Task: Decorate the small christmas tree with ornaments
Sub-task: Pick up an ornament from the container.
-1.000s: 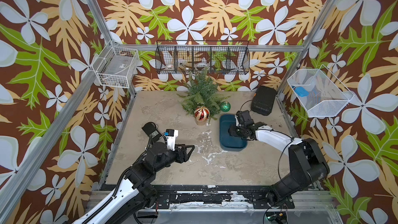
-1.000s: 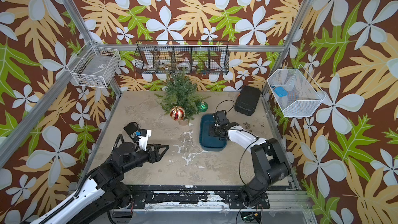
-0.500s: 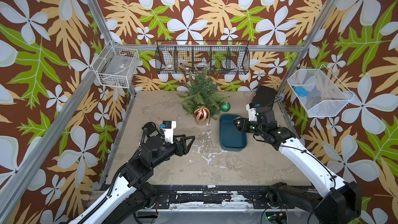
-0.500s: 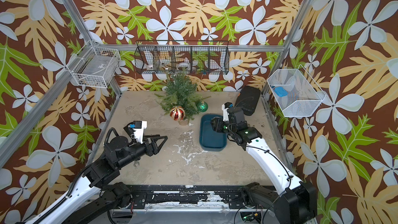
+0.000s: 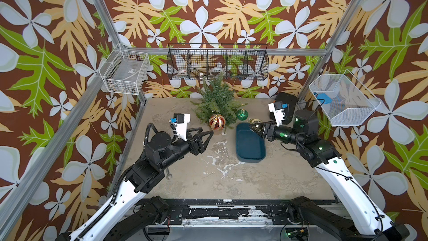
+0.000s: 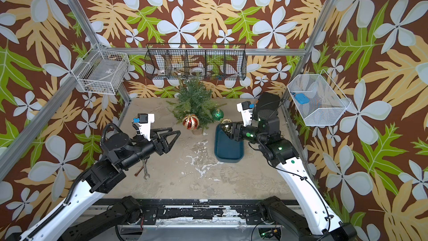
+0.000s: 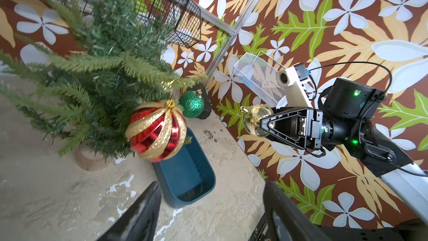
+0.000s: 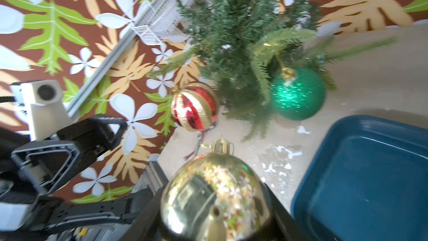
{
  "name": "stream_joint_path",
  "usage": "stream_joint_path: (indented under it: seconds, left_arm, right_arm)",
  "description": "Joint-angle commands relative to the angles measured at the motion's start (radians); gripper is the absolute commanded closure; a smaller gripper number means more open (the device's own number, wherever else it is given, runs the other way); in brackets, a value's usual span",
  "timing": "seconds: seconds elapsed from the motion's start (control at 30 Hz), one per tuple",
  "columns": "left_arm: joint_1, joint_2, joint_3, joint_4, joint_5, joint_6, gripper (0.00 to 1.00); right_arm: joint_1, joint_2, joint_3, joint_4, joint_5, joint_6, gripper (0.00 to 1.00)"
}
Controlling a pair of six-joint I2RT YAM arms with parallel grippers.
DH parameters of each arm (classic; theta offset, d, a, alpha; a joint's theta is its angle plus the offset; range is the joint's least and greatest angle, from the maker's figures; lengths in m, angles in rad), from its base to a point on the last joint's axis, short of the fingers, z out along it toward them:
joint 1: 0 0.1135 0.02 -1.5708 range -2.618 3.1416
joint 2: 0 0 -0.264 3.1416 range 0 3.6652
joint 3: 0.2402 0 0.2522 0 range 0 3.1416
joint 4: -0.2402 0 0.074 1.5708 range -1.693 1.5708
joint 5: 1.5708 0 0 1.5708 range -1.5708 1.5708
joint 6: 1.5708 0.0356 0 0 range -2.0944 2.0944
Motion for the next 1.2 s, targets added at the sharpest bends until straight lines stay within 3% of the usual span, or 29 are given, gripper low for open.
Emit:
stream_joint_path:
  seconds: [0.0, 0.23, 0.53, 0.7, 0.87, 1.17]
  left_arm:
    - [0.014, 0.024, 0.053, 0.035, 0.059, 0.033, 0.28]
    - [0.057, 0.132, 0.201, 0.022, 0.251, 0.023, 0.34]
    - [0.068, 0.320, 0.381, -0.022, 0.445, 0.028, 0.51]
    - [0.066, 0.389, 0.393, 0.011, 0.484, -0.014, 0.54]
    - [0.039, 0.425, 0.405, 0.046, 0.494, -0.041, 0.46]
    - [0.006, 0.477, 0.440, 0.063, 0.483, -0.047, 0.46]
  right_arm:
    - [0.001, 0.001, 0.014, 0.105, -0.163, 0.029, 0.43]
    - [0.000, -0.005, 0.031, 0.199, -0.263, 0.036, 0.43]
    - [0.002, 0.033, 0.046, 0.286, -0.299, 0.069, 0.43]
    - [0.002, 0.040, 0.057, 0.320, -0.279, 0.103, 0.43]
    - [0.003, 0.047, 0.065, 0.324, -0.268, 0.105, 0.43]
    - [0.003, 0.047, 0.066, 0.327, -0.270, 0.105, 0.43]
